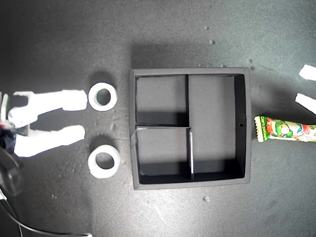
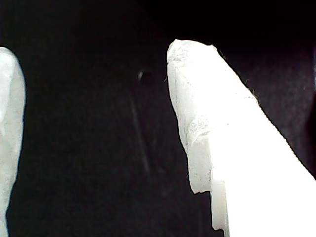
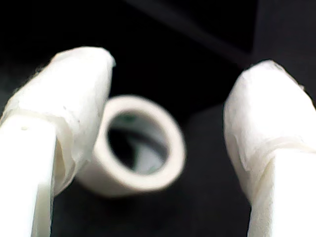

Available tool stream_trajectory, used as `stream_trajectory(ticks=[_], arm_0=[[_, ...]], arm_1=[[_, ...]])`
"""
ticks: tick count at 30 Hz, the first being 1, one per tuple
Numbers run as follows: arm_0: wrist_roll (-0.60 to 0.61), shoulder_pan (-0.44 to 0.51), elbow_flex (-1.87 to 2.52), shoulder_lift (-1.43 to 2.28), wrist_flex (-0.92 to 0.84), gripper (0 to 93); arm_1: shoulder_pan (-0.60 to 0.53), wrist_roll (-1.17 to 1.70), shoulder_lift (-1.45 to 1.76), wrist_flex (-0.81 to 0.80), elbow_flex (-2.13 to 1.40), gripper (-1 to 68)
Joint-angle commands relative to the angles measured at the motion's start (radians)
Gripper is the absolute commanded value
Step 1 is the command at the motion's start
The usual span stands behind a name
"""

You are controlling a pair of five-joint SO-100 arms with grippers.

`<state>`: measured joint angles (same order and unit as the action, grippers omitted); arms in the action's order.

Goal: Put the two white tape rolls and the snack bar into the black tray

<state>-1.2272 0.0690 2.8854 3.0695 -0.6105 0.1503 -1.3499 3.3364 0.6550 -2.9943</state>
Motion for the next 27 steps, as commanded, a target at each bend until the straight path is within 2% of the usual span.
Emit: stream_trajectory(ticks=[1, 6, 8, 13, 18, 21, 27], arm_0=[[0.04, -0.018, -0.268, -0.364, -0.046, 18.2], [0.078, -0.026, -0.575, -0.801, -0.149, 18.5], [0.081, -0.025, -0.635, -0.873, -0.17, 18.2], [0.066, -0.025, -0.669, -0.937, -0.201, 17.9], [0.046, -0.031, -0.658, -0.983, -0.195, 17.8], [0.044, -0.037, -0.669, -1.017, -0.195, 17.8], [0.044, -0.055, -0.71, -1.104, -0.192, 17.8]], arm_1=[[-0.02, 0.143, -0.002, 0.064, 0.13, 22.4], [-0.112, 0.247, -0.104, 0.189, 0.314, 25.7], [-0.17, 0.287, -0.256, 0.222, 0.449, 27.6], [-0.291, 0.354, -0.726, 0.31, 0.798, 27.6], [-0.367, 0.388, -1.123, 0.462, 1.101, 27.5], [-0.383, 0.38, -1.224, 0.5, 1.154, 27.7], [-0.403, 0.293, -1.227, 0.538, 1.065, 27.7]])
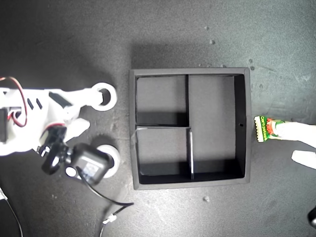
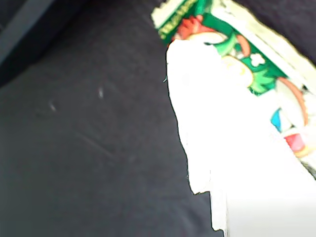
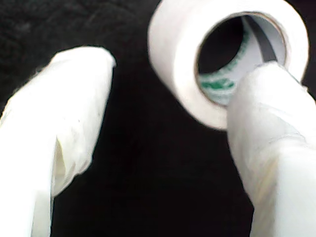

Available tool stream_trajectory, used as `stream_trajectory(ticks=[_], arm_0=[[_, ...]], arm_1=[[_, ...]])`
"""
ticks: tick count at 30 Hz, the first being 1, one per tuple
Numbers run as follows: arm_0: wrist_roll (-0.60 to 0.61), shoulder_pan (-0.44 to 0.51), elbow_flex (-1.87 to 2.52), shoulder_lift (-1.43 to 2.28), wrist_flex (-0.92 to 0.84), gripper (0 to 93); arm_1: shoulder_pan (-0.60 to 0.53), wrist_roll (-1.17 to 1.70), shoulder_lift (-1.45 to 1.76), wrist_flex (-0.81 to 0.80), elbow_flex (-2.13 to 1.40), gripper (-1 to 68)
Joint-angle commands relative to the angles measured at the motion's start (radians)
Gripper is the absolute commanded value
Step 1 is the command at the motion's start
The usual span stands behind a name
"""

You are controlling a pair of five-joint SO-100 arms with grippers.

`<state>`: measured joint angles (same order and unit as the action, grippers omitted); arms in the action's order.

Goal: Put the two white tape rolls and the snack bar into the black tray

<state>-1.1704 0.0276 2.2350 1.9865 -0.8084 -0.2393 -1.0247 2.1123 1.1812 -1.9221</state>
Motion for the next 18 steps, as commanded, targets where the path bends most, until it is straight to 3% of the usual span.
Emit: stream_trajectory(ticks=[1, 18], arm_0=[[-0.008, -0.017, -0.069, -0.034, 0.006, 17.8], [0.006, -0.026, -0.129, -0.149, 0.009, 17.2]], arm_1=[[-0.02, -0.046, -0.003, 0.012, -0.025, 27.7], [-0.034, -0.201, 0.009, 0.046, -0.189, 26.8]])
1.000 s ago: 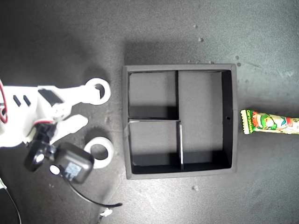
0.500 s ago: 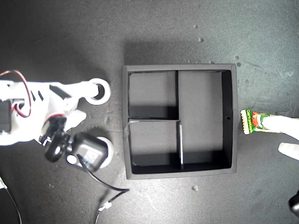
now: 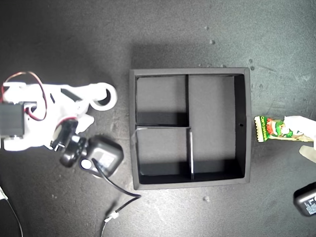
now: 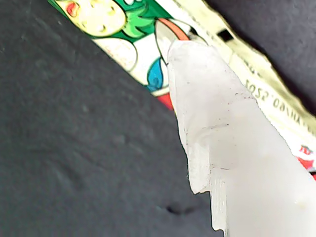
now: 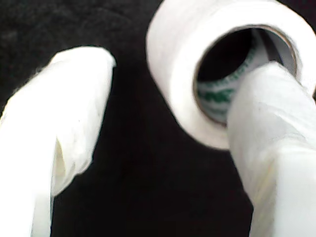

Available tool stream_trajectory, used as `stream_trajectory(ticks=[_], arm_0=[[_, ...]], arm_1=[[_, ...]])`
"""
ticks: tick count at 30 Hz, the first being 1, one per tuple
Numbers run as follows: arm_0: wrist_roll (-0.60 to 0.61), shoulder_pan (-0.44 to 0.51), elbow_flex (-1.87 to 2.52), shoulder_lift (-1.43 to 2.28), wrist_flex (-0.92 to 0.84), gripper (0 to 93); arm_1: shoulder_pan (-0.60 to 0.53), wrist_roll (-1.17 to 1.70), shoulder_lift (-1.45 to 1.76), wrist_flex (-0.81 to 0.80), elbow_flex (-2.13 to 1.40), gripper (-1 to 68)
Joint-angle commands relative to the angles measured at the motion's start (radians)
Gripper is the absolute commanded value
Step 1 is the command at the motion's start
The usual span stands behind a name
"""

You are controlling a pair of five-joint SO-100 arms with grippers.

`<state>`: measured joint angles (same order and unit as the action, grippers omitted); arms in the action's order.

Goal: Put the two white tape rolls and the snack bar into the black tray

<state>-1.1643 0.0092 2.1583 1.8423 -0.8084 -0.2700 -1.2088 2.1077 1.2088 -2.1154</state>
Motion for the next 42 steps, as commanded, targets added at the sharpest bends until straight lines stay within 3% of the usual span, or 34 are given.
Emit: stream_trajectory(ticks=[1, 24, 29, 33, 42], arm_0=[[0.002, -0.008, -0.055, -0.011, 0.009, 17.2], [-0.025, 0.003, -0.132, -0.153, 0.012, 15.9], [-0.064, -0.029, -0.094, -0.135, 0.017, 9.0], [-0.061, -0.06, -0.06, -0.095, 0.035, 0.7], [-0.055, -0.075, 0.031, 0.115, 0.029, 0.0]], arm_1=[[-0.005, -0.025, 0.014, 0.026, 0.005, 26.8], [-0.04, -0.13, 0.015, 0.12, -0.025, 29.1], [-0.057, -0.189, 0.015, 0.118, -0.057, 30.7], [-0.077, -0.238, 0.012, 0.058, -0.075, 30.3], [-0.067, -0.362, 0.003, -0.178, -0.218, 29.5]])
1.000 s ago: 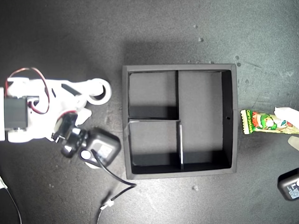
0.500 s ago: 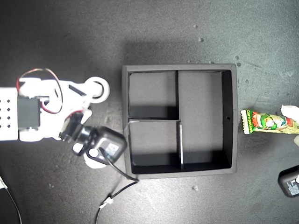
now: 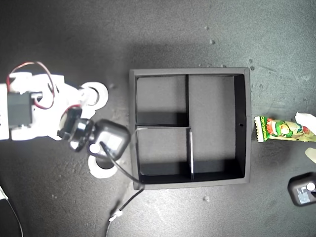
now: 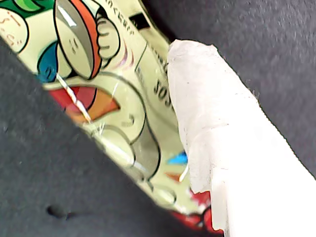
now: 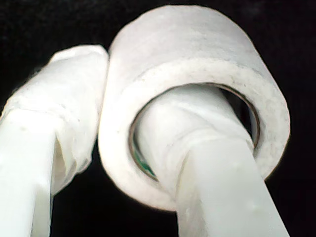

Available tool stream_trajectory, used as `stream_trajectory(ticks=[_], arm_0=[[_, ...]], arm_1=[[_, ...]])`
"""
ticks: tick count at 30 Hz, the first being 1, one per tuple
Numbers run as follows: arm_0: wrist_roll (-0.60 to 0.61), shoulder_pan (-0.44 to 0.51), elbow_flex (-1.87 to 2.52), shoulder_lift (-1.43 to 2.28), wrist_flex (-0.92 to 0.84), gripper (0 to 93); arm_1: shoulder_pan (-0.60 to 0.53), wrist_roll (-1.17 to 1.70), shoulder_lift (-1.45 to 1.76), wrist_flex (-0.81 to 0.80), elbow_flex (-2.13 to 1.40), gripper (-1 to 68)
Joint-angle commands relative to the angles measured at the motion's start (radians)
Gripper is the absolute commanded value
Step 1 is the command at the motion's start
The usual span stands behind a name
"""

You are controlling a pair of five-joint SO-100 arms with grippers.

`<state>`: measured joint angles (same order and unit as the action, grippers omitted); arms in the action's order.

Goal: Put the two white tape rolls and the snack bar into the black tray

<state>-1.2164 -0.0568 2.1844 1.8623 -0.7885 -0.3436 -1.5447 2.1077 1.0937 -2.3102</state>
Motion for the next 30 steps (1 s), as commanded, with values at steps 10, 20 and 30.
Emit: stream_trajectory(ticks=[10, 20, 30], arm_0=[[0.043, 0.015, -0.023, 0.308, -0.04, 0.0], [0.077, 0.124, -0.25, 0.176, -0.037, 0.1], [0.106, 0.198, -0.566, -0.114, -0.069, 0.1]], arm_1=[[0.069, -0.041, 0.002, -0.313, -0.252, 29.1], [0.137, -0.041, 0.015, -0.411, -0.37, 16.2], [0.189, 0.089, 0.015, 0.057, -0.006, 9.5]])
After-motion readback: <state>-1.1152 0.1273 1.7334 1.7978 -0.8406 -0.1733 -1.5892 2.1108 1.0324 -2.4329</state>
